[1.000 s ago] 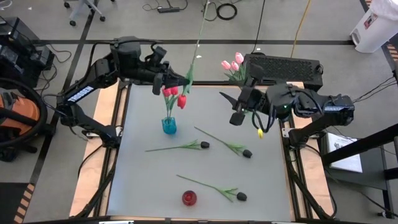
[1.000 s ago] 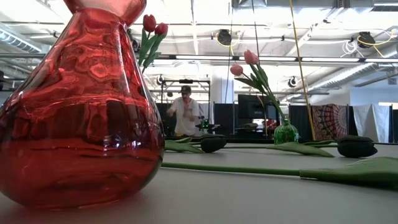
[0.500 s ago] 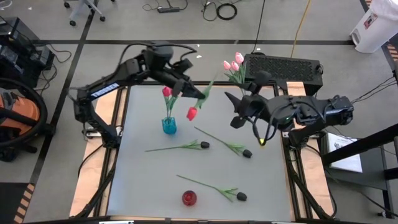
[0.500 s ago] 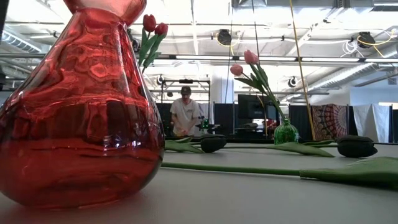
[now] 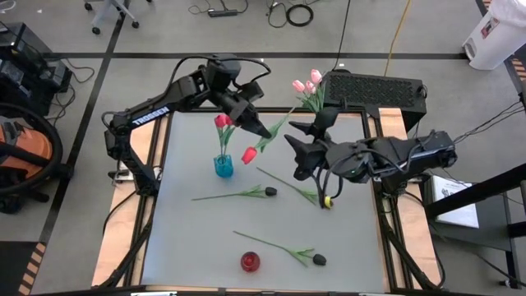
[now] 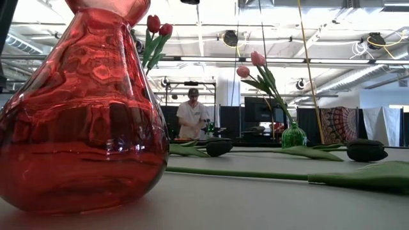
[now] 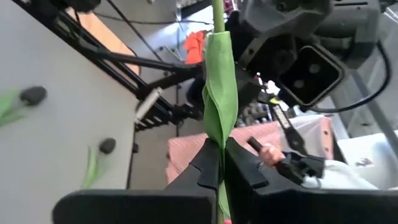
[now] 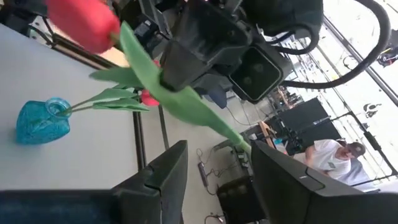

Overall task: Sort flowers into vase by color
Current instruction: Put the red flower into the blue vase

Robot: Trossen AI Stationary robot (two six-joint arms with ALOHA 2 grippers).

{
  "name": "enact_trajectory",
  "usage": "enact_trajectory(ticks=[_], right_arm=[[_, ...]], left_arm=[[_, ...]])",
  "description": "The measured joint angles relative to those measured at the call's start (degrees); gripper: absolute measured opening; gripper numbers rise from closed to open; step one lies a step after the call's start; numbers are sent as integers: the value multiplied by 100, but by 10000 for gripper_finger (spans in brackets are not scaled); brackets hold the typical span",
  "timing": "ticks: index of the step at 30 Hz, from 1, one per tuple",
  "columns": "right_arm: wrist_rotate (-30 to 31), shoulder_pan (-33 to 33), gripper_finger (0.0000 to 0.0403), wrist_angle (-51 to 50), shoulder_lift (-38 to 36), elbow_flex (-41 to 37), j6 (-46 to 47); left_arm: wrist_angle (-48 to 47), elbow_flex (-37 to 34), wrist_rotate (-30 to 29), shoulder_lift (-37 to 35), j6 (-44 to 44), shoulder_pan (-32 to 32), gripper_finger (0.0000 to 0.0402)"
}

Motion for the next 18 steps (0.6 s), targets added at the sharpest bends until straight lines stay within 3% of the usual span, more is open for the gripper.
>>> enact_trajectory(ticks=[8, 18], right_arm=[[-23, 0, 169, 123, 8, 0, -319], [-18, 37, 169, 530, 8, -2, -680]], left_arm=[[-11, 0, 761, 0, -633, 25, 11], [-20, 0, 1195, 0, -1248, 18, 11]])
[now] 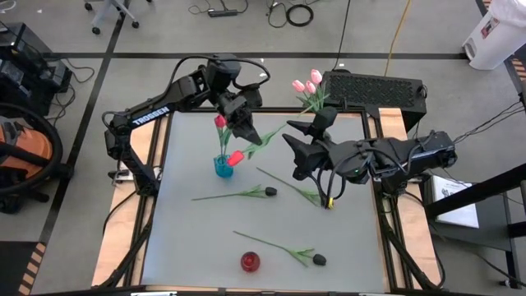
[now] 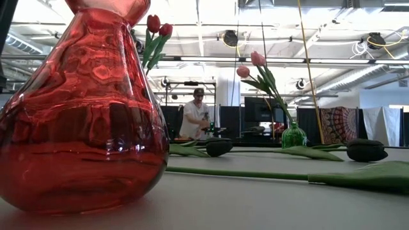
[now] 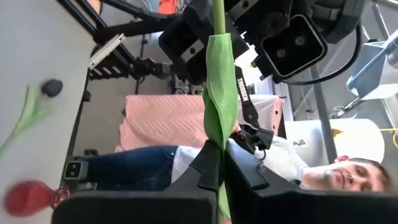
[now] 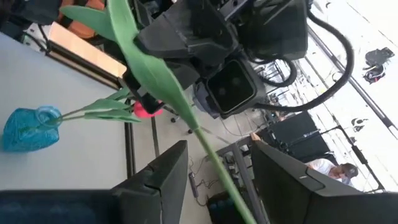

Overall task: Sort flowers into vase by color
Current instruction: Put the red flower into the blue vase

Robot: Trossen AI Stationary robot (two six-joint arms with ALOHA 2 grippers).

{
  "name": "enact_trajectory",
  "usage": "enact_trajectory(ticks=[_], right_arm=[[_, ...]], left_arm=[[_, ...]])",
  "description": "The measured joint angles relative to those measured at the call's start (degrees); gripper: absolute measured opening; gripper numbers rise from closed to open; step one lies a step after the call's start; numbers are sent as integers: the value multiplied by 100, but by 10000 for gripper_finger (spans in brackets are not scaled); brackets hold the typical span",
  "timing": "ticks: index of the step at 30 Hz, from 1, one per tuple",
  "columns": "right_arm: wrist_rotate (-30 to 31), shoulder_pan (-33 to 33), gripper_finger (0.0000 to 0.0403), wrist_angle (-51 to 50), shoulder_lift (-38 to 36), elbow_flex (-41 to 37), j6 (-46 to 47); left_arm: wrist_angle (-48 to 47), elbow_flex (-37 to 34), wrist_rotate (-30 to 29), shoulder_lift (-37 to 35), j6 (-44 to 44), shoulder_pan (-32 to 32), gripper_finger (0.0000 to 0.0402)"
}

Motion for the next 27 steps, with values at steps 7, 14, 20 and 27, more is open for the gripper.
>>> enact_trajectory(ticks=[7, 14, 20, 27], right_arm=[[-17, 0, 169, 22, 4, 0, -201], [-43, 0, 169, 21, 15, 0, -202], [-322, -3, 169, 20, 16, 0, -198], [-321, -55, 169, 20, 17, 0, -199]], left_arm=[[-42, 0, 163, 0, -201, 0, 11], [-41, 0, 179, 0, -211, 0, 11], [-32, 2, 290, 0, -356, -44, 11], [-32, 2, 335, -2, -362, -225, 11]])
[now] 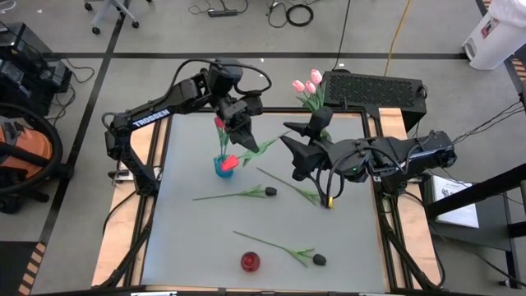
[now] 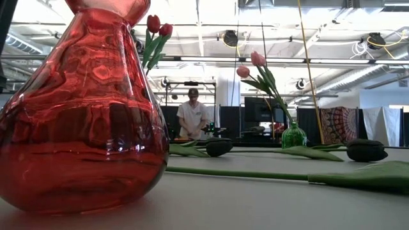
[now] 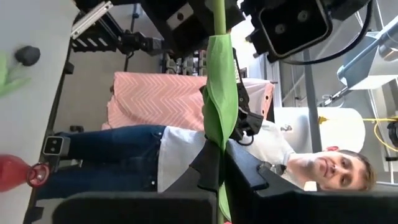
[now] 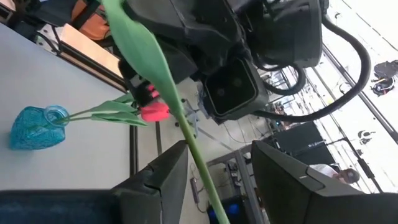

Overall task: Sort flowers into vase by color
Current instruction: Put the red flower into the blue vase

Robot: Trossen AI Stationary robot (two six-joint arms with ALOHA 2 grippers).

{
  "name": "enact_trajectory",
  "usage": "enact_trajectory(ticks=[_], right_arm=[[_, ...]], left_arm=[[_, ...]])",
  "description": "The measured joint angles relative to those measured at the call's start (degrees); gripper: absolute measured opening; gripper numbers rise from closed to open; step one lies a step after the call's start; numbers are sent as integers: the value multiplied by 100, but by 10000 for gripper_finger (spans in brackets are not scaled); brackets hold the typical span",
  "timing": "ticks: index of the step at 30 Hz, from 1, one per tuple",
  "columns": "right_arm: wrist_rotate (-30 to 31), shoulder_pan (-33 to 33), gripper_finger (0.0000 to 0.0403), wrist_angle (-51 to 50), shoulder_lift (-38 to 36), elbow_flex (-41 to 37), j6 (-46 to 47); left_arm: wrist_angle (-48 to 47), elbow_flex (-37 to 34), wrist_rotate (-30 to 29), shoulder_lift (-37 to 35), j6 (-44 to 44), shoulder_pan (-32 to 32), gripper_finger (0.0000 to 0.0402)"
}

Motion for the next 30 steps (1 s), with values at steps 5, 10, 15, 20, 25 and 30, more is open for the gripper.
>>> enact_trajectory(ticks=[5, 10, 15, 20, 25, 30], right_arm=[[-4, 0, 168, 0, 0, 0, -17], [-2, 0, 150, -2, 0, 0, -3], [-3, 2, 108, -4, 0, 0, -1], [-2, 1, 60, -3, 0, 0, -1], [-7, 2, 19, -33, 4, -4, -8], [-7, 4, 4, -29, 7, -4, -15]], left_arm=[[1, 2, 1, -4, 0, -70, 11], [14, 2, 1, -4, 0, -70, 11], [155, 2, 3, -4, -59, -70, 11], [320, 2, 5, -4, -258, -70, 11], [448, 4, 18, -7, -324, -70, 11], [611, 7, 25, -12, -455, -70, 11]])
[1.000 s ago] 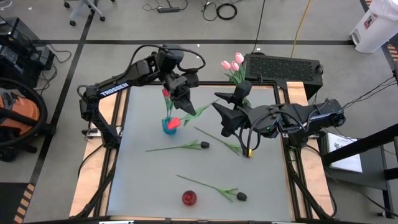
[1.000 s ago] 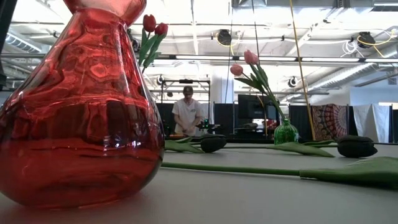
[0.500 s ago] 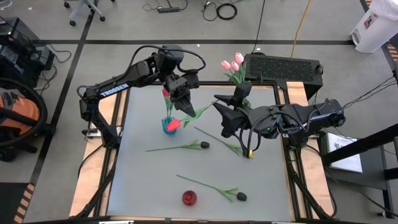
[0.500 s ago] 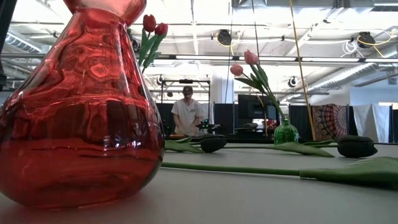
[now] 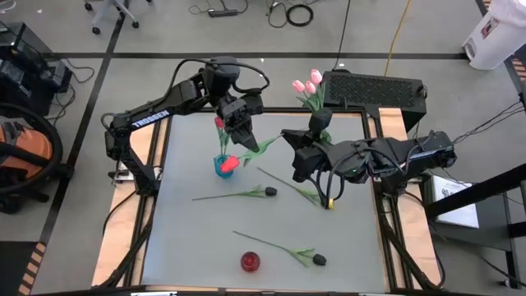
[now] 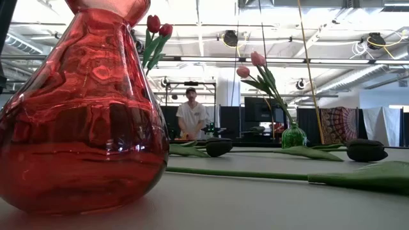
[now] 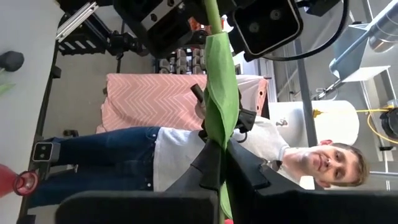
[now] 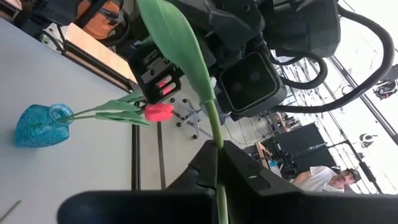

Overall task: Sort flowers into vase by color
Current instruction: Put the red flower into the blue vase

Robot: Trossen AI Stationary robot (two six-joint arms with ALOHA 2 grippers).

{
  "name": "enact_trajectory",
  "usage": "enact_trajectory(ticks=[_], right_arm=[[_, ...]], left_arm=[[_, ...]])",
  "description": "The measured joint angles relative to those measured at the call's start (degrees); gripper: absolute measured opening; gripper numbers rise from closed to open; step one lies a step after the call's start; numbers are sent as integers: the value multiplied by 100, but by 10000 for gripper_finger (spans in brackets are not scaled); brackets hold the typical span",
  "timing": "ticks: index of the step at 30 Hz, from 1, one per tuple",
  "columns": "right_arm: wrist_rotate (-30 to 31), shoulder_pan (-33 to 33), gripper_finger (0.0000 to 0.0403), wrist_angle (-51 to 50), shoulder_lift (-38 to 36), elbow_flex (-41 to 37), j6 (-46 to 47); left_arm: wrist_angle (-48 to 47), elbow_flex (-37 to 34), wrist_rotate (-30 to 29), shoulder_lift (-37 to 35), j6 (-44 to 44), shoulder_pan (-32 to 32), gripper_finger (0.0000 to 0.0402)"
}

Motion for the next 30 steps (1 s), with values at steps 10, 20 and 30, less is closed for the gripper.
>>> enact_trajectory(ticks=[10, 20, 30], right_arm=[[15, 0, 1, 38, -2, 0, -297], [68, 2, 1, 24, -15, 9, -493], [-573, 35, 0, 225, 18, -7, -614]], left_arm=[[758, -2, -162, -88, -458, 0, 36], [2592, -7, -693, -86, -1437, 121, 105], [2785, -2, -1945, -84, -66, 645, 107]])
